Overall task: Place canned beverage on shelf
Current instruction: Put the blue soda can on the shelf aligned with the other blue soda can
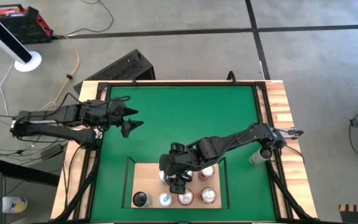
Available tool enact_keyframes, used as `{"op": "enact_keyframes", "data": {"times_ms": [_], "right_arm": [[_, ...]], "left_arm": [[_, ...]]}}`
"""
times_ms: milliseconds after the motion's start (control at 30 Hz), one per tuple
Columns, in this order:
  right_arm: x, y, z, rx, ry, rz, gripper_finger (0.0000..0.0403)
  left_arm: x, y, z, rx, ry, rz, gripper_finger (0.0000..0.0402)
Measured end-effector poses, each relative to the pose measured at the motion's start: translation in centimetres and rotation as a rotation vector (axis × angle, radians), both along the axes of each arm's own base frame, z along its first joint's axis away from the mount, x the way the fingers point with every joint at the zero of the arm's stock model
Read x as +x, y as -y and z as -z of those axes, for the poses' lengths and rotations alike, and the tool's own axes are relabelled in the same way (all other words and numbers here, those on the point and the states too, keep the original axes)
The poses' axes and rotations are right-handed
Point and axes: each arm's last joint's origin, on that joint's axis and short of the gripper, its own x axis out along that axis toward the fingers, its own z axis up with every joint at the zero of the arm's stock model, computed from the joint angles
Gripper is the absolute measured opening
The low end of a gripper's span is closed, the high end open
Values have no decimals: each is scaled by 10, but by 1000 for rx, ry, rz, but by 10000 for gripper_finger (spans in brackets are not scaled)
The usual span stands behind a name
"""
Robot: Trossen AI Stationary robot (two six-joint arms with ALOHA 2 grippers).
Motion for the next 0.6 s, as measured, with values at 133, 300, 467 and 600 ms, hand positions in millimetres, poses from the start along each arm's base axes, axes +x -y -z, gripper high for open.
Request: {"op": "enact_keyframes", "data": {"times_ms": [133, 300, 467, 600], "right_arm": [[2, 3, -1, -15, 23, -21, 325], [3, 5, 3, -15, 5, -14, 325], [3, 5, 2, -74, 27, -92, 325], [5, 6, 2, -79, 31, -95, 325]], "left_arm": [[0, 0, 0, 35, -10, 24, 329], [0, 0, 0, 64, -19, 35, 329], [0, 0, 0, 105, -32, 52, 329], [0, 0, 0, 138, -42, 66, 329]]}}
